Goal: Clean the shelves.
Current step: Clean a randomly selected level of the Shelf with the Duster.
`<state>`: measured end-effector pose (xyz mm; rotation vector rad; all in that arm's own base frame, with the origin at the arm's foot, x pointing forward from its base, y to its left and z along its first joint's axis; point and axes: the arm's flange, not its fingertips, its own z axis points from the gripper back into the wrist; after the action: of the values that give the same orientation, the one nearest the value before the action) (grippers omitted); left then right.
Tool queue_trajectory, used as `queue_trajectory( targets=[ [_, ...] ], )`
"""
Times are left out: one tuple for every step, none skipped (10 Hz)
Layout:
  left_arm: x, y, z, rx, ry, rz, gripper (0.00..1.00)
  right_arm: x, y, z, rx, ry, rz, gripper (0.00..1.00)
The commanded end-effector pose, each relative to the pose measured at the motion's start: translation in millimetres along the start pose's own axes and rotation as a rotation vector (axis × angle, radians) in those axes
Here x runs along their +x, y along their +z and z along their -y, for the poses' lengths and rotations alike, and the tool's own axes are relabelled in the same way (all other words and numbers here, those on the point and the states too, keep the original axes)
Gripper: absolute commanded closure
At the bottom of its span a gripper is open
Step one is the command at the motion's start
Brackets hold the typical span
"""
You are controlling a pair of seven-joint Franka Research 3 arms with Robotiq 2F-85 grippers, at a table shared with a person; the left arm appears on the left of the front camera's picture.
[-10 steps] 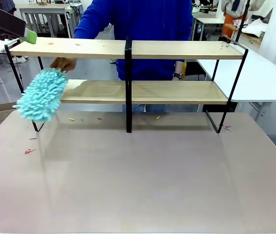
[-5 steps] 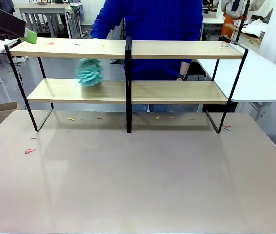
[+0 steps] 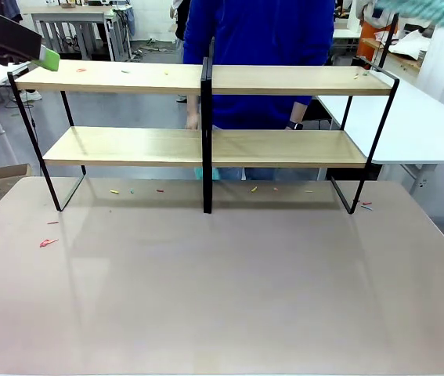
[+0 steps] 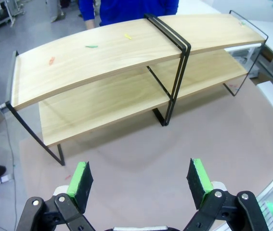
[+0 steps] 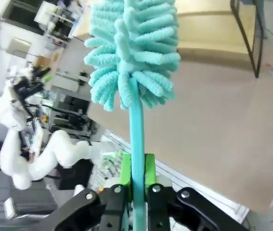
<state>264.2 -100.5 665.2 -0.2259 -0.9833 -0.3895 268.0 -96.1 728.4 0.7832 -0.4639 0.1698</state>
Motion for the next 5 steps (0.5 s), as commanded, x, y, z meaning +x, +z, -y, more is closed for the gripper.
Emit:
queue_trajectory(
  targets=[
    [0.3,1.6,-0.4,0.007,-0.002,0.001,0.0,17.7,-50.7,-20.1,-0.118,0.083,-0.009,0.88],
    [0.3,1.6,-0.4,0.007,-0.002,0.001,0.0,29.7,-71.4,-30.1,-0.153,0.1,-0.028,0.88],
    [0.3,1.6,-0.4,0.007,-0.002,0.001,0.0,39.8,-96.5,-38.9,-0.183,0.106,-0.064,0.88],
    [0.3,1.6,-0.4,0.007,-0.002,0.001,0.0,47.7,-120.2,-43.1,-0.232,0.097,-0.087,0.88],
    [0.3,1.6,-0.4,0.007,-0.002,0.001,0.0,54.4,-141.9,-45.6,-0.288,0.1,-0.1,0.88]
  ],
)
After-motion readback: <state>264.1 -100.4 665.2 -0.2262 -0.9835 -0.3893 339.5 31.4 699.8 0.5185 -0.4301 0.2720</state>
